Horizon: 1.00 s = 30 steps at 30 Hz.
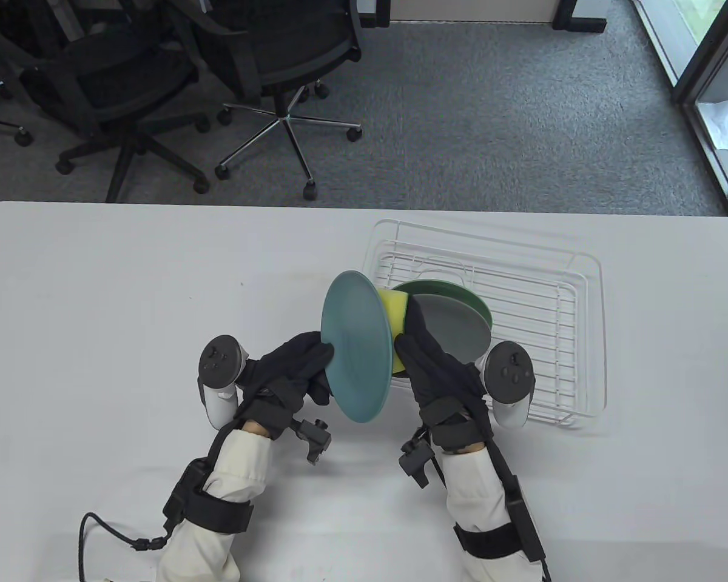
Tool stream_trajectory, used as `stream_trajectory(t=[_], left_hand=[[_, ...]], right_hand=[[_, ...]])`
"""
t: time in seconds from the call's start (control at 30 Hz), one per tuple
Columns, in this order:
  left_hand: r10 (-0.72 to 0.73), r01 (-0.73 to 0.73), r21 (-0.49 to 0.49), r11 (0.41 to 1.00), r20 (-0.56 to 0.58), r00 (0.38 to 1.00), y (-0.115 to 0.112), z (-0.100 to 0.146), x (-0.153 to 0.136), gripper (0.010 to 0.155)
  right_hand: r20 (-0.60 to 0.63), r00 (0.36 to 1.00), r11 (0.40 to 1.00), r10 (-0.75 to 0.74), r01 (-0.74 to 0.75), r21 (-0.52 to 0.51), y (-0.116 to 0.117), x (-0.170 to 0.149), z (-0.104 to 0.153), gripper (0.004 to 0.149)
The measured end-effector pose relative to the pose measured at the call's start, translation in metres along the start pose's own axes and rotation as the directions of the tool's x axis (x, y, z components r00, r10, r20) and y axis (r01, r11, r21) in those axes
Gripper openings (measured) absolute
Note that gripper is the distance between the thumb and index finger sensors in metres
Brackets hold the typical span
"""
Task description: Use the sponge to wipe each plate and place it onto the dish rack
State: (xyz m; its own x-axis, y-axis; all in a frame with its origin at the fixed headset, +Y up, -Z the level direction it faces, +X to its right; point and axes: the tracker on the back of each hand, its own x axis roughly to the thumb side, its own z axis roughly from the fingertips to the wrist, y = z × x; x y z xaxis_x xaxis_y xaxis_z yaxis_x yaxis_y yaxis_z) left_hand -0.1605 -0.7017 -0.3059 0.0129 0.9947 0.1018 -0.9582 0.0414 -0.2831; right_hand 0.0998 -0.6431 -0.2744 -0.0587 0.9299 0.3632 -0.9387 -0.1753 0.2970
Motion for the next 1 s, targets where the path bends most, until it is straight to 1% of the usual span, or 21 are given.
stream_trajectory(t=[0.1, 0.17, 0.27, 0.37, 0.43, 0.5, 0.57, 0.73, 0.77, 0.87, 1.0], left_hand=[[0.014, -0.013, -0.017, 1.000, 0.025, 1.000, -0.006, 0.002, 0.007, 0.041], [0.031, -0.031, -0.006, 0.999, 0.042, 0.999, -0.007, 0.004, 0.012, 0.041], [0.045, -0.049, 0.074, 0.996, 0.055, 0.997, -0.004, 0.007, 0.016, 0.041], [0.075, -0.083, 0.133, 0.988, 0.067, 0.995, 0.005, 0.010, 0.018, 0.041], [0.080, -0.094, 0.185, 0.978, 0.081, 0.993, 0.013, 0.011, 0.017, 0.041], [0.073, -0.090, 0.239, 0.967, 0.081, 0.994, 0.024, 0.011, 0.015, 0.042], [0.048, -0.069, 0.277, 0.958, 0.082, 0.995, 0.033, 0.011, 0.012, 0.042], [-0.017, -0.010, 0.342, 0.940, 0.076, 0.997, 0.048, 0.009, 0.003, 0.042], [-0.033, 0.004, 0.343, 0.939, 0.077, 0.996, 0.049, 0.008, 0.002, 0.042], [-0.138, 0.086, 0.330, 0.940, 0.135, 0.981, 0.047, 0.004, 0.000, 0.045], [-0.280, 0.226, 0.303, 0.926, 0.148, 0.949, 0.035, -0.004, 0.004, 0.047]], right_hand=[[-0.013, 0.999, 0.999, 0.035, -0.035, 0.003, 0.004, -0.006, -0.002, 0.062], [-0.030, 0.999, 0.999, 0.035, -0.034, 0.014, 0.008, -0.011, -0.003, 0.063], [-0.066, 0.998, 0.999, 0.012, -0.010, 0.039, 0.014, -0.017, -0.005, 0.063], [-0.080, 0.995, 0.990, -0.067, 0.076, 0.122, 0.017, -0.019, -0.007, 0.063], [-0.073, 0.988, 0.977, -0.134, 0.144, 0.157, 0.015, -0.016, -0.006, 0.063], [-0.039, 0.981, 0.967, -0.190, 0.194, 0.166, 0.009, -0.007, -0.004, 0.063], [0.005, 0.980, 0.968, -0.198, 0.195, 0.158, 0.001, 0.002, -0.001, 0.063], [0.096, 0.968, 0.970, -0.231, 0.222, 0.099, -0.022, 0.019, 0.008, 0.063], [0.109, 0.964, 0.968, -0.243, 0.233, 0.090, -0.026, 0.020, 0.009, 0.063], [0.145, 0.948, 0.959, -0.284, 0.279, 0.053, -0.041, 0.023, 0.015, 0.063], [0.178, 0.937, 0.952, -0.302, 0.307, -0.005, -0.059, 0.023, 0.021, 0.062]])
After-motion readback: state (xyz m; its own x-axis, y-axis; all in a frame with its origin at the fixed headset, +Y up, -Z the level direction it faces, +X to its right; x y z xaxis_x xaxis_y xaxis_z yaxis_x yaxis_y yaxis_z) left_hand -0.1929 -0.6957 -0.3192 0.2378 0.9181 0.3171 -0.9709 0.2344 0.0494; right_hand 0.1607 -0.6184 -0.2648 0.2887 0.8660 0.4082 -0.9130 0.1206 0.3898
